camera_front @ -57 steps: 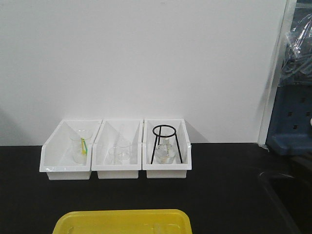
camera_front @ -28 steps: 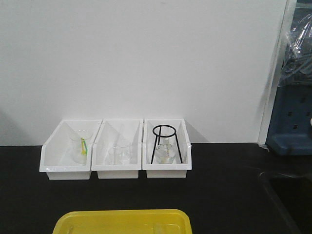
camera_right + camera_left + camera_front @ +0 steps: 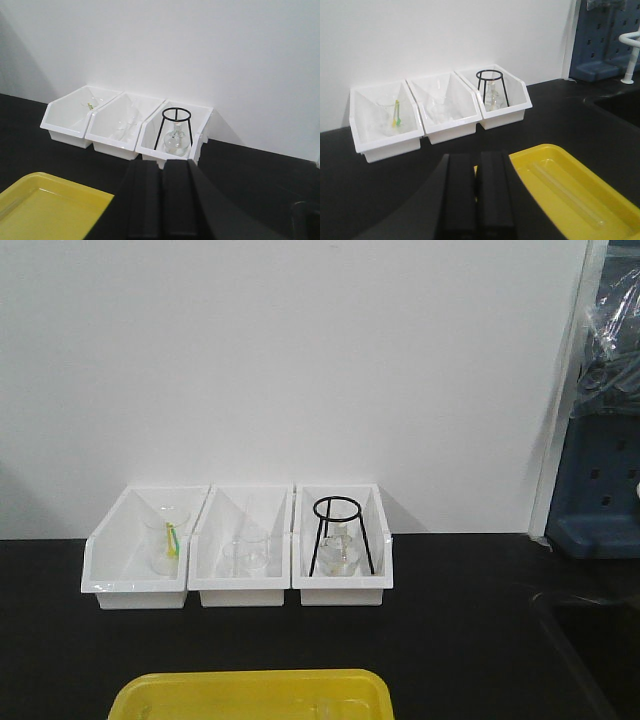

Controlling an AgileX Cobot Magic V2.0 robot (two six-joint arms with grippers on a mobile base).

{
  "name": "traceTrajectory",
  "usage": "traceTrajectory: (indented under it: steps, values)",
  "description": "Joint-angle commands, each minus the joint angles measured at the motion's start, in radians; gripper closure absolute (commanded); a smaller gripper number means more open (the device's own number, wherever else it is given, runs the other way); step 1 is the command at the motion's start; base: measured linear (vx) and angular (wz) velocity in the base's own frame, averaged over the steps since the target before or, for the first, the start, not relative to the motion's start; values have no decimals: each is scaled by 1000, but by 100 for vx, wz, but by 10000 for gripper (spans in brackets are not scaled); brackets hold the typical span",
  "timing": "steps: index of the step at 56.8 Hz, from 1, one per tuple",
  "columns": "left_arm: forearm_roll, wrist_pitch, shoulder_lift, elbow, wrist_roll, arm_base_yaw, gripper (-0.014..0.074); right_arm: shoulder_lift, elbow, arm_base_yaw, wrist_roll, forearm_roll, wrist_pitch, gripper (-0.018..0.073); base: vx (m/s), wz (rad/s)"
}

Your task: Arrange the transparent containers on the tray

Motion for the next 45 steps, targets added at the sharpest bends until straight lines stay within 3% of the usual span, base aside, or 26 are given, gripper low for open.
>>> traceTrajectory:
  steps: [1,8,16,22,31,34,45]
  values:
    - [-5,-100,-41,5,129,10,596,0,-30,-3,-3,-27,-75,568,0,0]
    - [-7,-136,-177,125,146,91,596,0,-30,-3,-3,-27,-75,568,0,0]
    - [-15,-141,-347,307,48,228,596,0,-30,-3,-3,-27,-75,568,0,0]
    - [-14,-206,-331,421,-22,300,596,-6,-30,-3,-3,-24,-72,568,0,0]
    - [-10,-511,-336,610,-28,326,596,-4,-30,-3,-2,-24,-68,568,0,0]
    - [-5,-461,-333,595,-26,326,596,-4,-30,-3,-2,-24,-66,568,0,0]
    - [-3,-454,-334,597,-28,326,596,-4,-30,-3,-2,-24,-68,568,0,0]
